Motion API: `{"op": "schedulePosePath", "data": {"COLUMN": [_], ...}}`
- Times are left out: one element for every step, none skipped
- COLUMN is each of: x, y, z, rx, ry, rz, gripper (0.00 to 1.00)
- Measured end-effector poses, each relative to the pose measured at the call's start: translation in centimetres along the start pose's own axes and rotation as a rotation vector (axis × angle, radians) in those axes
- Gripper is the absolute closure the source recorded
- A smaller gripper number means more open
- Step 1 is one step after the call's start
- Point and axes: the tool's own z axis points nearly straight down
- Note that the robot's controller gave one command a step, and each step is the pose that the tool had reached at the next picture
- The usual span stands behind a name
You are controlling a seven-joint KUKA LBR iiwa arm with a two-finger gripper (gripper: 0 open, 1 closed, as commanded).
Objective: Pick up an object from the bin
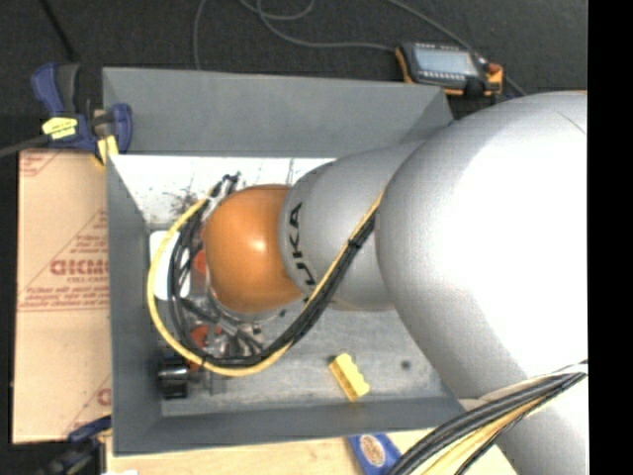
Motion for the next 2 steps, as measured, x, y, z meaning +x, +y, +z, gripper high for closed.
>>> {"op": "schedulePosePath", "data": {"x": [0.0, -0.1], "y": [0.0, 0.0], "z": [-2.2, -3.9], "rx": [0.0, 0.0], "ry": [0.001, -0.001], "rz": [0.001, 0.0], "gripper": [1.0, 1.0]}}
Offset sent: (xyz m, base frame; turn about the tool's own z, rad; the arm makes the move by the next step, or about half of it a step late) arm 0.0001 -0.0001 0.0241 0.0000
